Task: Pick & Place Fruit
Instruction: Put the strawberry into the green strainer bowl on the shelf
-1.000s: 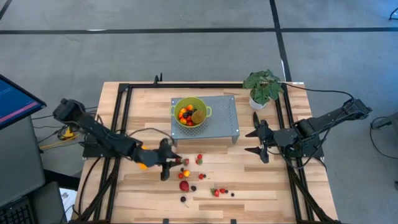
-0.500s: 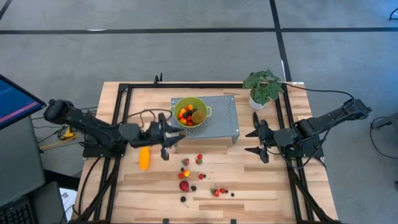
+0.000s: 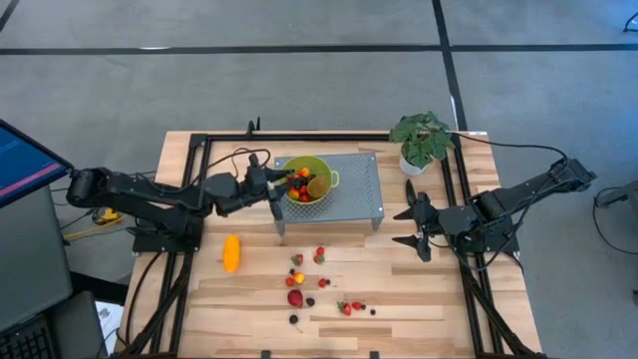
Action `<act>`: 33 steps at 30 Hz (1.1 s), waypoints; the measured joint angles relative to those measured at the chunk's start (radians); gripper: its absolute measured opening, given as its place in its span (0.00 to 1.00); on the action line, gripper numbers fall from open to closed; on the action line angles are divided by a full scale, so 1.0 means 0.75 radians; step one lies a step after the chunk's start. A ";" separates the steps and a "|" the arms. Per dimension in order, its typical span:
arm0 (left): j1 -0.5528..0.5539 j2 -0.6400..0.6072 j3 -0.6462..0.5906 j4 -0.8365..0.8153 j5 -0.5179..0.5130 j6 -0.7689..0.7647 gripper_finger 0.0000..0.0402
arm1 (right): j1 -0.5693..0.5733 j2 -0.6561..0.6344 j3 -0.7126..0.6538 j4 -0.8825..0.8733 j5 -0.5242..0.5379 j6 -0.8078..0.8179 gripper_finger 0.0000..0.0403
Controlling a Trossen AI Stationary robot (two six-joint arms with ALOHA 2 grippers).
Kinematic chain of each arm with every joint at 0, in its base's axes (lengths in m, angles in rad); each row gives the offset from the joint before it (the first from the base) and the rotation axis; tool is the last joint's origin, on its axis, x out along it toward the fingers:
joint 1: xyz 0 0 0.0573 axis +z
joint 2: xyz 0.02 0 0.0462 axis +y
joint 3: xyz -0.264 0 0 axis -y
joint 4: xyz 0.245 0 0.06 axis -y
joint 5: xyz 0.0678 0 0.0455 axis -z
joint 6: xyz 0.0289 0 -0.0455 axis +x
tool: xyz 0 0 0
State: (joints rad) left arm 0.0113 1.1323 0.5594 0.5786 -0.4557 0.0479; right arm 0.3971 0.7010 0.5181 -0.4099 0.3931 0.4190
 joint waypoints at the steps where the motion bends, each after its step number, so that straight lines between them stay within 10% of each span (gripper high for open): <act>1: 0.008 0.000 0.000 -0.034 0.000 -0.002 0.25 | 0.000 0.000 0.000 0.000 0.000 0.000 0.75; 33: -0.050 0.000 0.000 -0.106 0.001 -0.042 0.55 | 0.000 0.000 0.000 0.000 0.000 0.000 0.75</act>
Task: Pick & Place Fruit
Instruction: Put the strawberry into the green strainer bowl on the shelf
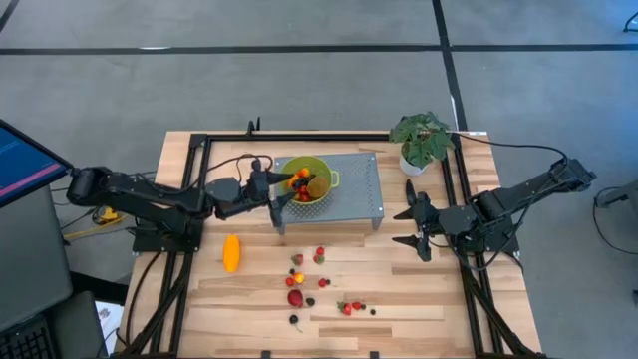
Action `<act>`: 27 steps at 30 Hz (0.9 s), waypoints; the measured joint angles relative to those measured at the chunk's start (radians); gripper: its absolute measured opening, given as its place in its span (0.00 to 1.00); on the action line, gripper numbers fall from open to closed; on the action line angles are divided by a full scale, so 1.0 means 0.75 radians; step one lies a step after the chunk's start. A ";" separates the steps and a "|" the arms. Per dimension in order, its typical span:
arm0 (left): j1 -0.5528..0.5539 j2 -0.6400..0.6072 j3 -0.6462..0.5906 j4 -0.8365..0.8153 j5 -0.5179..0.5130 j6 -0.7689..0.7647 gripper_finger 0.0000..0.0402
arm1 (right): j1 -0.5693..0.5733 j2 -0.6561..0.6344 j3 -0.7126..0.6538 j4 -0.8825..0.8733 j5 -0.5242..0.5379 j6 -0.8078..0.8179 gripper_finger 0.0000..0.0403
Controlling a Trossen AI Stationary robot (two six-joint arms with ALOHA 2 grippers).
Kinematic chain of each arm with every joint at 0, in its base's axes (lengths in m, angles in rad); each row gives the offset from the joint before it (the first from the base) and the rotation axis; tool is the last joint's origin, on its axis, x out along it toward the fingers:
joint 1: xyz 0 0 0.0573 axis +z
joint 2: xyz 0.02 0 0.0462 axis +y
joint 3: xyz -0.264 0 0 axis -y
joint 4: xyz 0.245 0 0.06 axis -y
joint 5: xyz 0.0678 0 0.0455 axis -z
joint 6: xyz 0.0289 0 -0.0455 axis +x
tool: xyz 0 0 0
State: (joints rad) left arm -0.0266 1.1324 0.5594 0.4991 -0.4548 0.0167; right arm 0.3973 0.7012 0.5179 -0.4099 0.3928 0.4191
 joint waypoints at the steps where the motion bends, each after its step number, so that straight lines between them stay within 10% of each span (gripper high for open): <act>1: -0.018 0.000 0.000 0.003 0.008 -0.026 0.55 | 0.000 0.000 0.000 0.000 0.000 0.000 0.75; 12: -0.283 0.000 0.000 -0.039 0.327 -0.101 0.52 | 0.000 0.000 0.000 0.000 0.000 0.000 0.75; 27: -0.563 0.163 0.001 -0.226 0.253 -0.050 0.51 | 0.000 0.000 0.000 0.000 0.000 0.000 0.75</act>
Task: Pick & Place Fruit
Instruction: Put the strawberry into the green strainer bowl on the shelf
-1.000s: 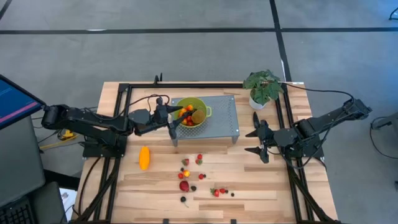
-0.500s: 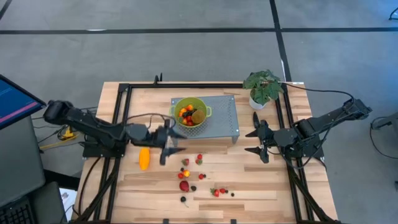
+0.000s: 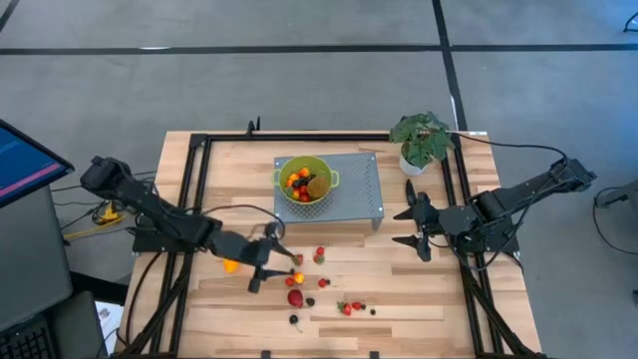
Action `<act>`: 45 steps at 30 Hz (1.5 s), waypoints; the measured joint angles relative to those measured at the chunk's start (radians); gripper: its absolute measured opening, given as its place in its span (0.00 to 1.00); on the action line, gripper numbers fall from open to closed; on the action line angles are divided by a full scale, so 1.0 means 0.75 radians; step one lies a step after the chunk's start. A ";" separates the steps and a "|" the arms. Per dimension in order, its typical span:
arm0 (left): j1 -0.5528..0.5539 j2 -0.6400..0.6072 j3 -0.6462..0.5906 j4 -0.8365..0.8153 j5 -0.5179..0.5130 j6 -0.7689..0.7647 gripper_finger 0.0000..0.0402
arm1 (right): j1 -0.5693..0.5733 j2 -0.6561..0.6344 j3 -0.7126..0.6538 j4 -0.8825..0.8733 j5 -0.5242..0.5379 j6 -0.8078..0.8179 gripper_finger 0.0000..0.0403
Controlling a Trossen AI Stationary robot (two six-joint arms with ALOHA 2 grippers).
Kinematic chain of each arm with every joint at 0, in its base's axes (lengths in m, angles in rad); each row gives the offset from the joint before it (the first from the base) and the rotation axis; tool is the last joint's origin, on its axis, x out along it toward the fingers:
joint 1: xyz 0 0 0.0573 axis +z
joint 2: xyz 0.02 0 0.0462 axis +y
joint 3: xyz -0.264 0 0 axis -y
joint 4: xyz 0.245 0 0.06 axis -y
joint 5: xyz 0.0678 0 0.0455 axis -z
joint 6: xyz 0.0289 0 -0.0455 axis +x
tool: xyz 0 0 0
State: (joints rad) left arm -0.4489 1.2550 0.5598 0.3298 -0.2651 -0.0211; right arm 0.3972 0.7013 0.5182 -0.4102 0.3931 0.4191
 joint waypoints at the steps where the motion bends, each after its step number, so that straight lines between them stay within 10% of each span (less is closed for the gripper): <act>1: -0.011 0.041 0.000 0.002 -0.022 0.026 0.51 | 0.000 0.000 0.000 0.000 0.000 0.000 0.75; 24: -0.095 0.504 0.000 0.004 -0.357 0.452 0.50 | 0.000 0.000 0.000 0.000 -0.001 0.000 0.75; 45: -0.040 0.545 -0.001 0.015 -0.326 0.360 0.20 | 0.000 0.000 0.000 0.000 0.000 0.000 0.75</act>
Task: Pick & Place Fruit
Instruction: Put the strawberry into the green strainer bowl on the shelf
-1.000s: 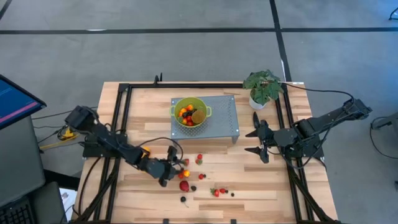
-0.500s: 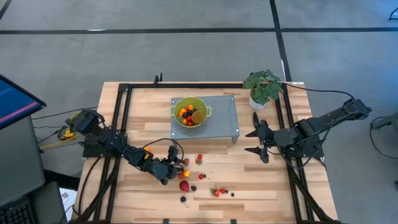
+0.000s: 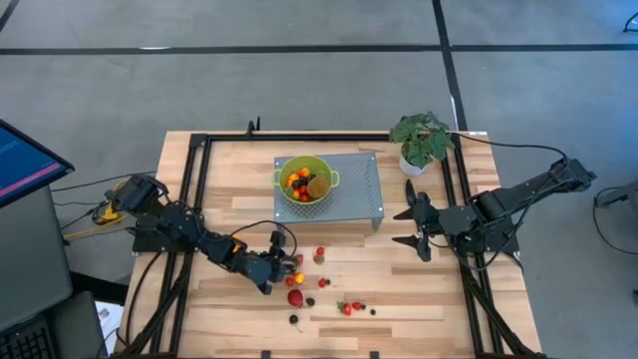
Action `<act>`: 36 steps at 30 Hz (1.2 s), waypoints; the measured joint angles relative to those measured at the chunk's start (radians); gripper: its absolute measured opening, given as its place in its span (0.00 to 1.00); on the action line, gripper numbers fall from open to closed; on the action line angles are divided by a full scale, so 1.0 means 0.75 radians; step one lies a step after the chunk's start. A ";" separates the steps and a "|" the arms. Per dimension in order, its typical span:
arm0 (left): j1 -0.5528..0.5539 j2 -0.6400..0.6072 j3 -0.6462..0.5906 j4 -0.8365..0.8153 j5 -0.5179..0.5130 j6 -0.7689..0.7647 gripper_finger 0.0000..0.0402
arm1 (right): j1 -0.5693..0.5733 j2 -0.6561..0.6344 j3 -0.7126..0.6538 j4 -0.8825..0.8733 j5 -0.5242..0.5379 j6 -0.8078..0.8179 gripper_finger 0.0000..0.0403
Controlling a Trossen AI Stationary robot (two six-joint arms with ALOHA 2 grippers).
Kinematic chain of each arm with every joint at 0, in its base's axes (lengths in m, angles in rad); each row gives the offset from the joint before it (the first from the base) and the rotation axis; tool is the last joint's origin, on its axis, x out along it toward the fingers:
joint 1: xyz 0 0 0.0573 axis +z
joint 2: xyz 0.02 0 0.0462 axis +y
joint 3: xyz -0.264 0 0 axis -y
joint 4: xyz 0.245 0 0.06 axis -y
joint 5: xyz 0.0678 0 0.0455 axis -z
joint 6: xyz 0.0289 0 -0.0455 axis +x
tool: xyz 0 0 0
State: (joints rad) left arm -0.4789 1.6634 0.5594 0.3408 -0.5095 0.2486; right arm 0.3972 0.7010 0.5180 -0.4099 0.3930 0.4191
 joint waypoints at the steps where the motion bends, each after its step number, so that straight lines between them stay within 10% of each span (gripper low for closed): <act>1: 0.003 0.000 0.000 0.000 0.011 0.000 0.19 | 0.000 0.000 0.000 0.000 0.000 0.000 0.75; 36: -0.001 -0.016 -0.001 0.113 0.052 -0.003 0.01 | 0.000 0.000 0.000 0.000 0.000 0.000 0.75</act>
State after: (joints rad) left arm -0.4793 1.6511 0.5591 0.4254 -0.4708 0.2460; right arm 0.3973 0.7010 0.5179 -0.4099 0.3927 0.4191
